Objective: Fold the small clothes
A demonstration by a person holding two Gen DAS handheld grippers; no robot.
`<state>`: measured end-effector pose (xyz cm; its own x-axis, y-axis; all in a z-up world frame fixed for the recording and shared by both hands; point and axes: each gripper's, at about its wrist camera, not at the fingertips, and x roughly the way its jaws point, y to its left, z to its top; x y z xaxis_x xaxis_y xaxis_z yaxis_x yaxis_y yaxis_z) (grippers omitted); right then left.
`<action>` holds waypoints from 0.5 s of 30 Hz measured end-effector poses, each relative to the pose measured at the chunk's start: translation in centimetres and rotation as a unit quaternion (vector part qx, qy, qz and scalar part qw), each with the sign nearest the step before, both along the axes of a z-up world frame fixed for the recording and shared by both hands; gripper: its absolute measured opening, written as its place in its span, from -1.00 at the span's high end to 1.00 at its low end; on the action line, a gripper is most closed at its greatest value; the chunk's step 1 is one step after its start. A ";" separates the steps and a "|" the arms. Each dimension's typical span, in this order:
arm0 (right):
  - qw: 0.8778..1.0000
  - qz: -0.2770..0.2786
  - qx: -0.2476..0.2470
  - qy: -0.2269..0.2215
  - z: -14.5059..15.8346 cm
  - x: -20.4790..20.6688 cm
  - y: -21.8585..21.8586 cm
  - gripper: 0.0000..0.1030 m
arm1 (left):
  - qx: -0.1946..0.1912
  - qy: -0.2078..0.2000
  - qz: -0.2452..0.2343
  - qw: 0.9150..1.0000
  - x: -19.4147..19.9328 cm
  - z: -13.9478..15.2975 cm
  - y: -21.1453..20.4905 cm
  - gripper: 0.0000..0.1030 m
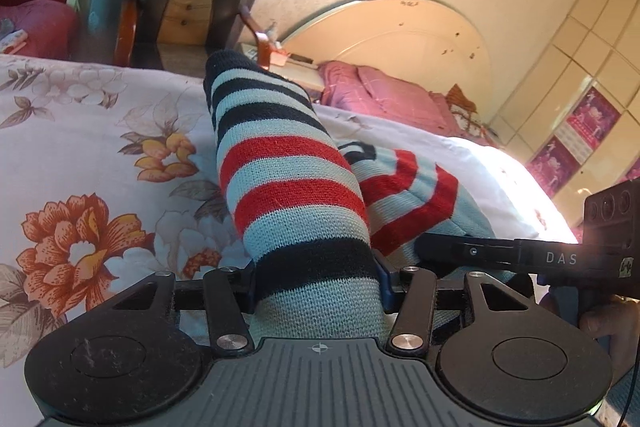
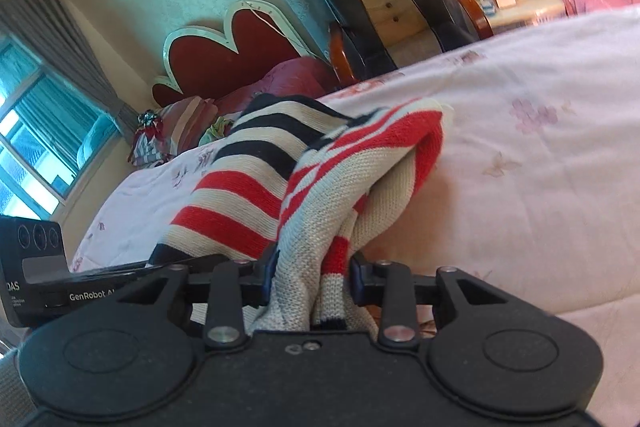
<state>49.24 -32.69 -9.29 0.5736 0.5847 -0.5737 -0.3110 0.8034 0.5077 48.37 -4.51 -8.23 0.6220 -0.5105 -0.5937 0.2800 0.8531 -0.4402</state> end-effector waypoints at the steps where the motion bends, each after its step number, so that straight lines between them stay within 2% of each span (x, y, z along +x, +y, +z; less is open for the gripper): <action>1: 1.000 0.001 -0.008 -0.007 0.6 -0.4 0.5 0.35 | -0.005 -0.004 -0.002 1.000 -0.3 0.4 0.3 0.01; 7: 0.999 0.002 -0.025 -0.032 3.5 -2.3 3.8 0.35 | -0.029 -0.023 -0.005 0.999 -2.4 2.0 5.0 0.01; 15: 0.998 0.034 -0.042 -0.040 4.0 -3.2 13.6 0.35 | -0.043 -0.009 0.017 0.999 -5.0 1.6 15.9 0.01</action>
<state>46.07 -19.09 -5.26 0.5796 0.5752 -0.5772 -0.4032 0.8180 0.4103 43.35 11.36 -6.68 0.6502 -0.5377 -0.5367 0.2604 0.8214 -0.5074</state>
